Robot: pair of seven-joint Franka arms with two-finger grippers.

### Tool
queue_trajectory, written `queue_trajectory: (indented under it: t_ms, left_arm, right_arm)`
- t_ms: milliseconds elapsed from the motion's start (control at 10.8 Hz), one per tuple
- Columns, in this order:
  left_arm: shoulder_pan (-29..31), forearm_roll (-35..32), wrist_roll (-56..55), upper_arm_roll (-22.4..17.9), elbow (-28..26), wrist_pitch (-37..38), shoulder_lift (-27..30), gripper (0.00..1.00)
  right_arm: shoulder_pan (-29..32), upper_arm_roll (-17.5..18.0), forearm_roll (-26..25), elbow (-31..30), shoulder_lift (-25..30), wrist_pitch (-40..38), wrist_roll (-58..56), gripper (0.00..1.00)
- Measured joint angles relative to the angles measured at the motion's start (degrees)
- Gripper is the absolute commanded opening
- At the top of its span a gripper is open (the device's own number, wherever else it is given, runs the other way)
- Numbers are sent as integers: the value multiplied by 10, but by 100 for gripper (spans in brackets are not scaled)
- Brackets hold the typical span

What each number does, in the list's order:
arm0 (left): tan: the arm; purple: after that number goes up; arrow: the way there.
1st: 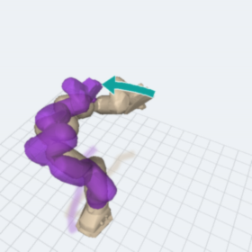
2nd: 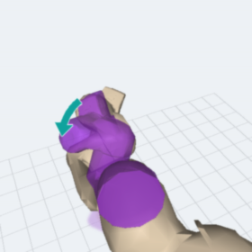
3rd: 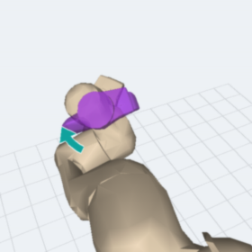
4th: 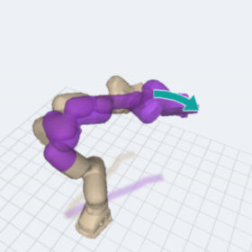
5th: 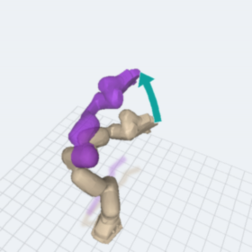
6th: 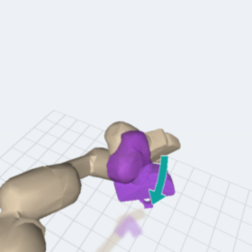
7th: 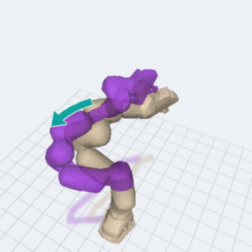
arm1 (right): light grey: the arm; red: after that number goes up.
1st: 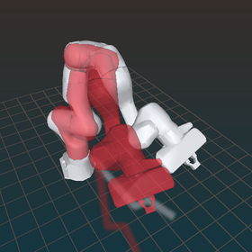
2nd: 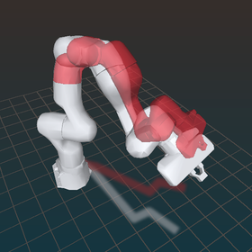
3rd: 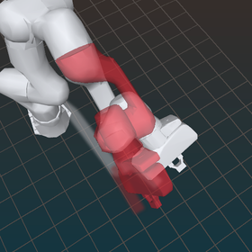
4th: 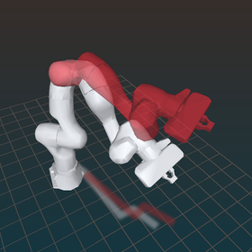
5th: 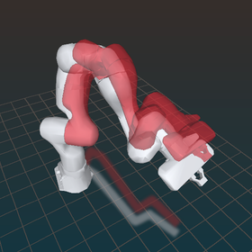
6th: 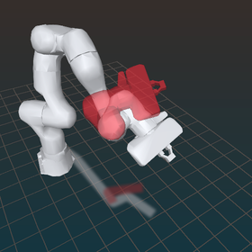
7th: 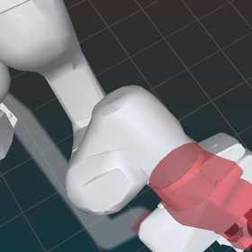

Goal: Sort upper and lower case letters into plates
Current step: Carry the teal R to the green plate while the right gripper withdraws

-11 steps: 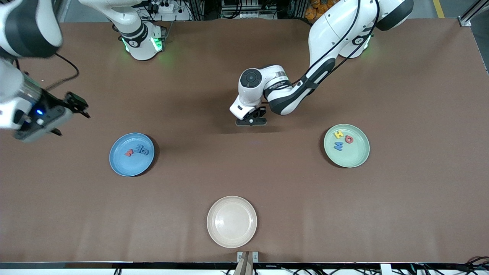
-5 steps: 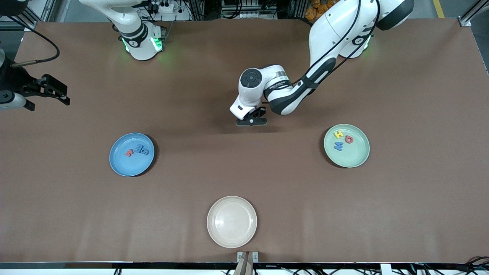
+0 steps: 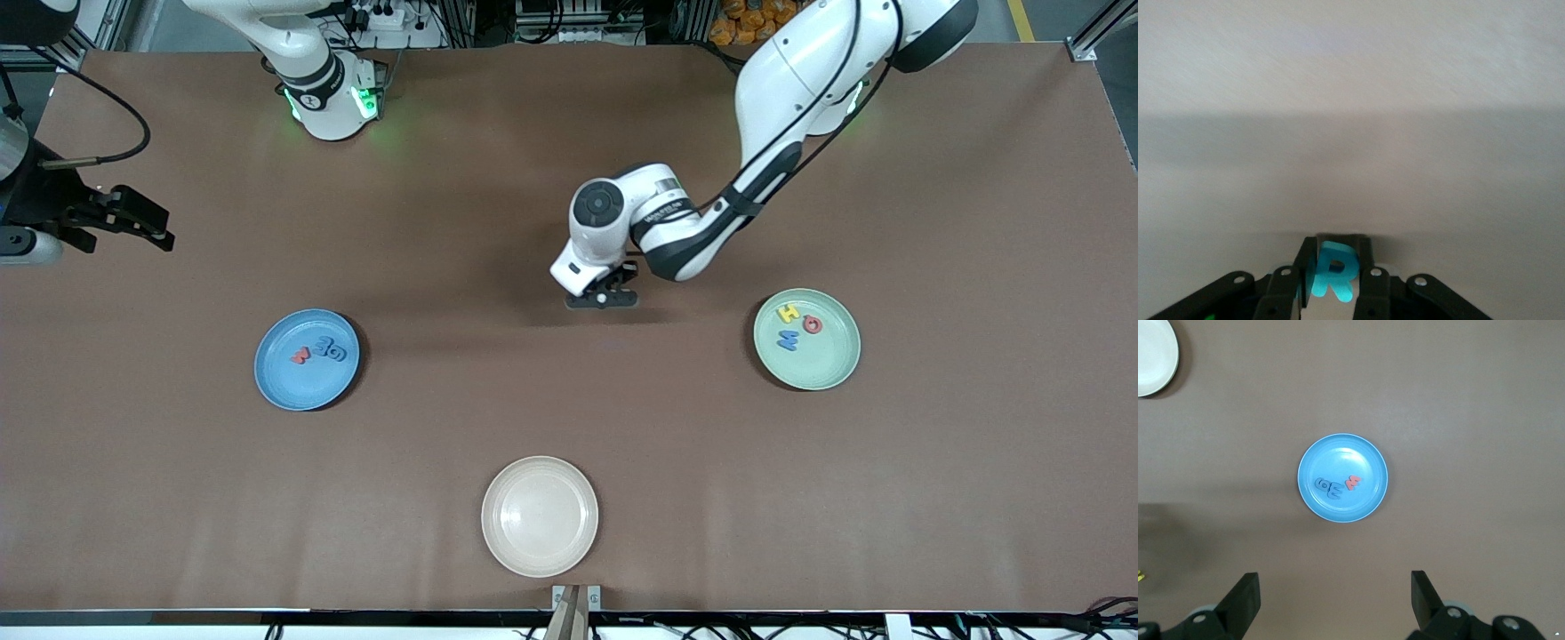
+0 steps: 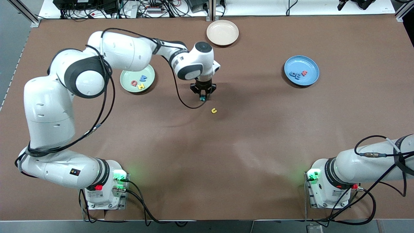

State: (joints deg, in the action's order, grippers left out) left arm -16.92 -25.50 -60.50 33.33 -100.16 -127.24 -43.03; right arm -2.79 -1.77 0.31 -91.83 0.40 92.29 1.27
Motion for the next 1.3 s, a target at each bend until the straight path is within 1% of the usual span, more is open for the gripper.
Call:
queue_trajectory:
  t_ms: [186, 279, 558, 744, 930, 1023, 1116, 1209, 1302]
  left_arm:
    - [15, 25, 72, 1, 33, 84, 21, 17]
    - [24, 31, 105, 0, 42, 113, 34, 17]
    - [85, 38, 257, -1, 44, 191, 73, 18]
    - [148, 39, 377, -3, 37, 215, 82, 18]
    - [222, 39, 498, -6, 21, 217, 82, 18]
    - [260, 39, 544, -6, 12, 216, 82, 18]
    - [287, 39, 564, -6, 1, 216, 82, 19]
    - [305, 39, 571, -6, -14, 211, 82, 31]
    - [314, 39, 571, -6, -31, 197, 82, 40]
  right_arm:
    - [0, 0, 0, 0, -4, 17, 0, 100]
    - [0, 0, 0, 0, -4, 18, 0, 100]
    - [-1, 2, 0, 0, -7, 18, 0, 100]
    - [-2, 3, 0, -1, -7, 18, 0, 100]
    - [-2, 3, 0, -1, -7, 18, 0, 100]
    - [-2, 3, 0, -1, -7, 18, 0, 100]
    - [-2, 3, 0, -1, -7, 19, 0, 100]
    - [-2, 3, 0, -1, -7, 19, 0, 100]
    - [-2, 3, 0, -1, -7, 19, 0, 100]
